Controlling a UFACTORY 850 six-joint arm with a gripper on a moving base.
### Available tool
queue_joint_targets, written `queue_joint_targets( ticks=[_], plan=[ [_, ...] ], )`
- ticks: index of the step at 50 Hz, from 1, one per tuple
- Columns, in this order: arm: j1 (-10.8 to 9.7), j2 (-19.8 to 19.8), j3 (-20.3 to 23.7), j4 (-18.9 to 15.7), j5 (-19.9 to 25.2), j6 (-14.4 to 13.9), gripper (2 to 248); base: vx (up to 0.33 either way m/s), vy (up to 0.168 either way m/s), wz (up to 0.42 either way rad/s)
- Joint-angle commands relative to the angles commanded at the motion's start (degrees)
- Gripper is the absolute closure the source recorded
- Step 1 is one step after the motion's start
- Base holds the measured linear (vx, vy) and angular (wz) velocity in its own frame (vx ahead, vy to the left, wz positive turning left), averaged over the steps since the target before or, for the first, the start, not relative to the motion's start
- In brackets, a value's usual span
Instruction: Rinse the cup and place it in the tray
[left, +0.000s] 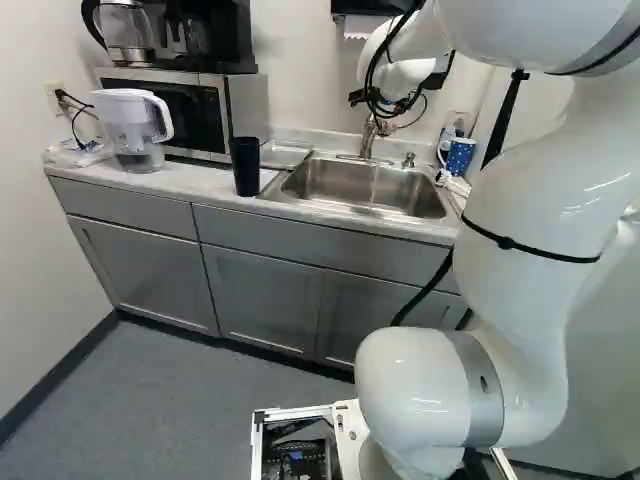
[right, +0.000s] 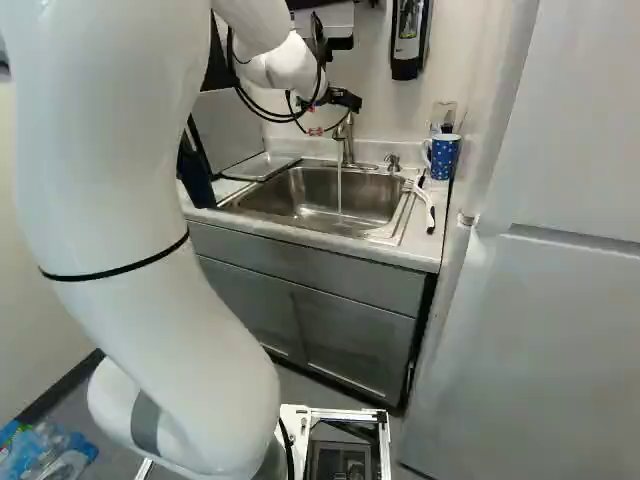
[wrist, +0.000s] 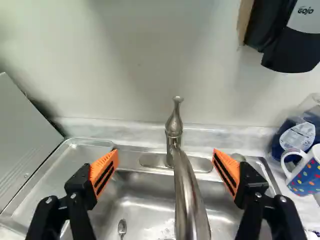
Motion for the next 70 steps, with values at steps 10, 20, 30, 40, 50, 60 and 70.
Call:
queue_joint_targets(
  ticks=[10, 20, 30, 40, 50, 60, 70],
  plan=[
    [-1.0, 2.6, 2.8, -0.7, -2.1, 0.0, 3, 0.000, 0.000, 0.000],
    [-1.9, 5.3, 5.5, -1.6, -4.7, 0.0, 3, 0.000, 0.000, 0.000],
    [-2.7, 8.1, 8.3, -2.5, -8.0, 0.0, 3, 0.000, 0.000, 0.000],
    [-3.2, 10.9, 11.1, -3.4, -11.9, 0.0, 3, 0.000, 0.000, 0.000],
    [-3.5, 13.3, 13.4, -4.3, -16.1, 0.0, 3, 0.000, 0.000, 0.000],
    [-3.6, 13.9, 14.0, -5.1, -21.2, 0.0, 3, 0.000, 0.000, 0.000],
    [-3.6, 13.9, 14.0, -5.6, -27.0, 0.0, 3, 0.000, 0.000, 0.000]
  ],
)
